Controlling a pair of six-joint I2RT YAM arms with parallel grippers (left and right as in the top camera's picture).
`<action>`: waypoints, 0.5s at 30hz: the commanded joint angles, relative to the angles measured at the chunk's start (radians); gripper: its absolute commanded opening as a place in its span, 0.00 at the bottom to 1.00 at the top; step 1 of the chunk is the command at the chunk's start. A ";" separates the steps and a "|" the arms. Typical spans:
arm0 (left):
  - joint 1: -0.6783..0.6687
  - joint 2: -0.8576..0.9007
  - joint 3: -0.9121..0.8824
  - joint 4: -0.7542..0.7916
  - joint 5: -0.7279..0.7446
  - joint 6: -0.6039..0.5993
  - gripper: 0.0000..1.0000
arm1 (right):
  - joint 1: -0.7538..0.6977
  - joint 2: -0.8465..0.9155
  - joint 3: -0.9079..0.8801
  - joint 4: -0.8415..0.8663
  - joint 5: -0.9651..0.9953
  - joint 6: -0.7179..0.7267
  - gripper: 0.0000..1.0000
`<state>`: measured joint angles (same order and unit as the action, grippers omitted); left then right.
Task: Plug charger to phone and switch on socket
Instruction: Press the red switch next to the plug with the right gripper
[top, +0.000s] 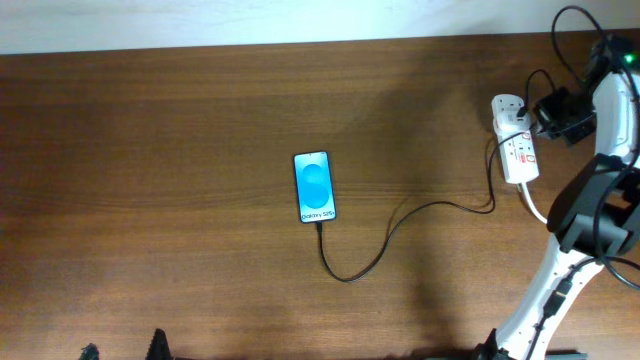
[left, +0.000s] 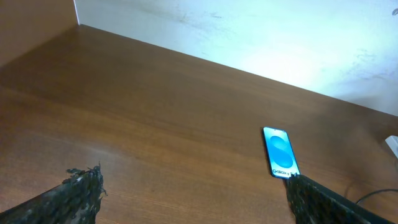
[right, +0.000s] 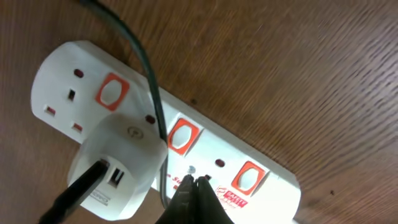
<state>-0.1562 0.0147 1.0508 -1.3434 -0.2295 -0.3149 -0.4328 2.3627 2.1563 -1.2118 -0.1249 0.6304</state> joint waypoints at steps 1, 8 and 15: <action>0.005 -0.008 0.003 0.002 -0.014 -0.010 0.99 | 0.002 0.019 0.013 0.003 0.004 0.014 0.04; 0.005 -0.008 0.003 0.002 -0.014 -0.010 0.99 | 0.020 0.053 0.013 0.027 -0.006 0.014 0.04; 0.005 -0.008 0.003 0.002 -0.014 -0.010 0.99 | 0.034 0.068 0.013 0.061 -0.026 0.032 0.04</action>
<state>-0.1562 0.0147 1.0508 -1.3434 -0.2295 -0.3149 -0.4061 2.4100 2.1563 -1.1557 -0.1371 0.6411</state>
